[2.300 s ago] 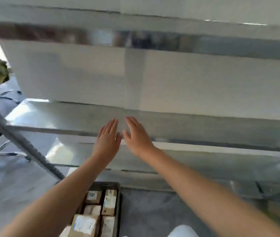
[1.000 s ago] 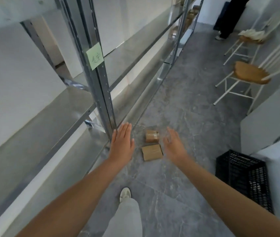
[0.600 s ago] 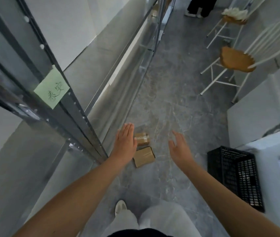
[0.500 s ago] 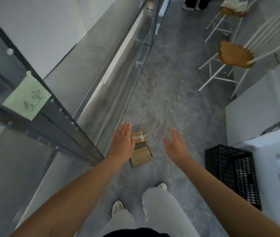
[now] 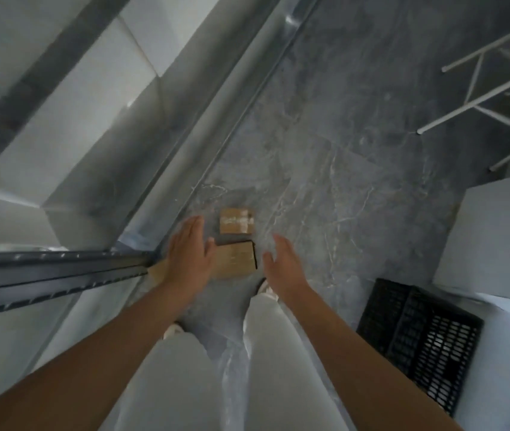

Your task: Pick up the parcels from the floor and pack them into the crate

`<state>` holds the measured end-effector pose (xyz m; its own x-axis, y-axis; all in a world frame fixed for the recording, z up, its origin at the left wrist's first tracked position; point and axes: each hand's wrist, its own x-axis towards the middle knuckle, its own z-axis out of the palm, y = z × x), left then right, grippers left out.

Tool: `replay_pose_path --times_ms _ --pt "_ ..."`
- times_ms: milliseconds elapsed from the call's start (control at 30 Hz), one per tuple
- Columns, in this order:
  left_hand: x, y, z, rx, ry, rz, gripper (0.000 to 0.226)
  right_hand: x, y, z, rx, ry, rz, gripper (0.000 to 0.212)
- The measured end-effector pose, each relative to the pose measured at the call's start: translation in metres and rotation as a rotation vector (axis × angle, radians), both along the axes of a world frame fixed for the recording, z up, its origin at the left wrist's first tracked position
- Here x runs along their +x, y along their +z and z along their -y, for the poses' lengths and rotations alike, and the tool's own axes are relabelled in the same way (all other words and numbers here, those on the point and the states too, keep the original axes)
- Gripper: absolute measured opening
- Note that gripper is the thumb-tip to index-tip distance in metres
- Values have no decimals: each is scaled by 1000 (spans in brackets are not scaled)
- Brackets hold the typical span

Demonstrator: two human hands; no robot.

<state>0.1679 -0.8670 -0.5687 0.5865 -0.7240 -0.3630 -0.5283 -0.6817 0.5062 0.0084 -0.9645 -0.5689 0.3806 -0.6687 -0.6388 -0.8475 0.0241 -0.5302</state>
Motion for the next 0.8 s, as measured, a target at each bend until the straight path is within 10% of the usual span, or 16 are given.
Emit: replay_pose_path --times_ms 400,800 --pt "59 -267 60 225 35 -117 30 57 -294 98 219 83 -167 62" --pt "60 -500 90 305 675 -700 39 82 -499 104 330 -94 9 54"
